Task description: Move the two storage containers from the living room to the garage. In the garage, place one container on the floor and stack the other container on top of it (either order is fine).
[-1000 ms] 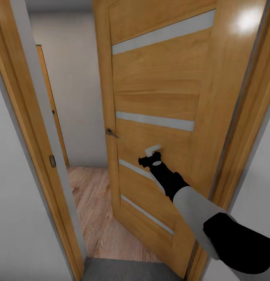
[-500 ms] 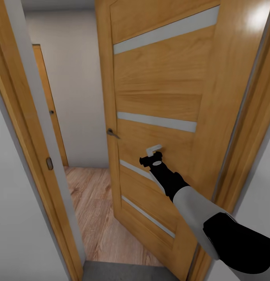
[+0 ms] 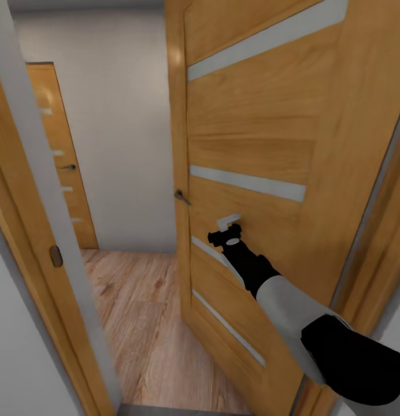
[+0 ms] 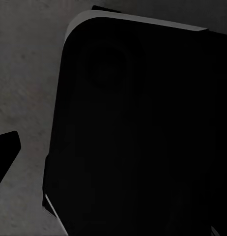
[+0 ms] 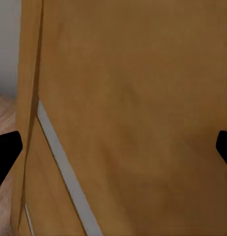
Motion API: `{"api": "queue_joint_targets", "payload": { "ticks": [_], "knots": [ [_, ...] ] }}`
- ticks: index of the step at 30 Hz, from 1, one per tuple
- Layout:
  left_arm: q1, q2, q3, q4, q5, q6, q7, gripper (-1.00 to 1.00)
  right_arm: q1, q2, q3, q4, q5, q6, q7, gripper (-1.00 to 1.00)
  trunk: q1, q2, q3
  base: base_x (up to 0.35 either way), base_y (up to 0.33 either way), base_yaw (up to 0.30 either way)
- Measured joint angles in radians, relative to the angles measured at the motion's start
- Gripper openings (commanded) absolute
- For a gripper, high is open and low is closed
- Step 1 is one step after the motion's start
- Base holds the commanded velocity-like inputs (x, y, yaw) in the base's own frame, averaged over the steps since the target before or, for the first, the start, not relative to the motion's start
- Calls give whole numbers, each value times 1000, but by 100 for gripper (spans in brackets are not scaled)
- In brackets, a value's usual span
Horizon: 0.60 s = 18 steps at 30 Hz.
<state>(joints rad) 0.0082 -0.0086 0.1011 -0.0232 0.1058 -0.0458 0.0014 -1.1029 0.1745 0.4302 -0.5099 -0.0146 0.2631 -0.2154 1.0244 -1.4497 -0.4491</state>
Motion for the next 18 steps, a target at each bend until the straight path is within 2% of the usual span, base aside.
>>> {"api": "queue_joint_targets", "payload": {
  "ticks": [13,18],
  "knots": [
    [0,0,0,0,0,-1,0,100,0,0,-2,7,-4,-1,-46,100,0,0,0,313,0,0],
    [0,0,0,0,0,-1,0,100,0,0,-3,11,-5,0,-47,100,0,0,0,148,0,0]
  ]
}}
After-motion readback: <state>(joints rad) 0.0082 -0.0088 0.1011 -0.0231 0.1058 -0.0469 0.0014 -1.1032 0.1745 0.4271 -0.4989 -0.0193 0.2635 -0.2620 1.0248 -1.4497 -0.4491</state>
